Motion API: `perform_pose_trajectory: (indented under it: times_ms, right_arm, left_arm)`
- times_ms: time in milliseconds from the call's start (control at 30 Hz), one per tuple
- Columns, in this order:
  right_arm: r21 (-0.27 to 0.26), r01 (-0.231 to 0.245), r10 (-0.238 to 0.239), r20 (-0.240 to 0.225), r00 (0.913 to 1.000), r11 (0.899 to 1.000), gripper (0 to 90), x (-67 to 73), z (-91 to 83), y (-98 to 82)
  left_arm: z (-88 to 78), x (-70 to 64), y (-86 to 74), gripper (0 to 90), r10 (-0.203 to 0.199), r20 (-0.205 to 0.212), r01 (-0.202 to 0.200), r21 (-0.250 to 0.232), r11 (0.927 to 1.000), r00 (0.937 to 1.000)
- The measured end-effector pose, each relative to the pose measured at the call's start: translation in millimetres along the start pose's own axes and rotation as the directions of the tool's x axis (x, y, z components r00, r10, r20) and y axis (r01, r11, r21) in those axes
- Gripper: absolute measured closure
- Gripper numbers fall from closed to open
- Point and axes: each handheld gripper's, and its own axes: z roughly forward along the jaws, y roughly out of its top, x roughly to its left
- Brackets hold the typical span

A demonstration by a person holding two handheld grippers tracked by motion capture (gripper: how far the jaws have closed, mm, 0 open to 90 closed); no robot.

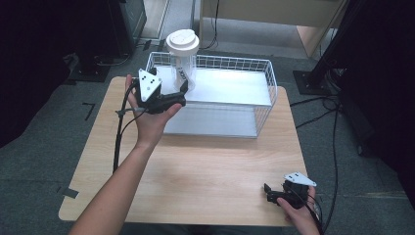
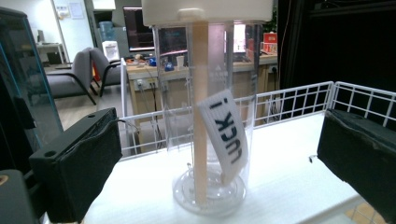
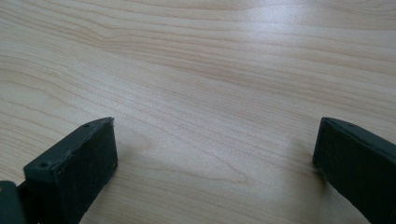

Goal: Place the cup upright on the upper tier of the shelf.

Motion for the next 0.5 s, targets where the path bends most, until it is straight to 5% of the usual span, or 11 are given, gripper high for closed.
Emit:
perform_pose_trajectory:
  times_ms: [500]
  right_arm:
    - [0.000,0.001,-0.001,0.000,1.0000,1.000,0.0,-0.1,0.0,0.0]
  left_arm:
    - [-40.5,6.0,-37.9,0.3,0.008,0.013,-0.008,0.015,0.9999,0.9999]
